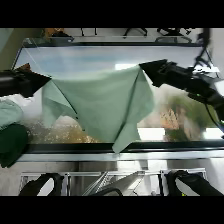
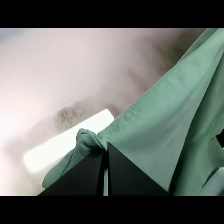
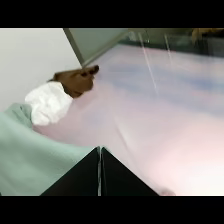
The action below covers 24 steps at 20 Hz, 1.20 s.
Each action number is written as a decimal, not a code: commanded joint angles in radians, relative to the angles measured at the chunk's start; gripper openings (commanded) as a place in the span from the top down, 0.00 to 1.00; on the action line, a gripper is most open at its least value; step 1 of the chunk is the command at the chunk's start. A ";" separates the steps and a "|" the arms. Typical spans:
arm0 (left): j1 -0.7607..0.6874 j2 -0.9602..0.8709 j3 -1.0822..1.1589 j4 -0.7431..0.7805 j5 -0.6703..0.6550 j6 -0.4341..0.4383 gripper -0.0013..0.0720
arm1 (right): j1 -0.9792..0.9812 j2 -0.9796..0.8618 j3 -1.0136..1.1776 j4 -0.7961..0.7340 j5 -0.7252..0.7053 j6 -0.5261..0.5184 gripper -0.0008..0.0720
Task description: Fold the shirts.
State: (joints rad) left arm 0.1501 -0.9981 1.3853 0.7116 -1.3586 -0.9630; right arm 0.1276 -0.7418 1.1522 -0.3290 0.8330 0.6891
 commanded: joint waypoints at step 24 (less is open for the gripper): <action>-0.309 -0.130 -1.015 -0.204 0.370 -0.257 0.02 | -0.201 -0.354 -0.005 -0.435 0.201 0.307 0.44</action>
State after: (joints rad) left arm -0.0303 -1.2083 0.5819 0.6128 -1.2083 -1.2118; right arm -0.0673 -1.0958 1.1496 -0.7509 1.0210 0.9783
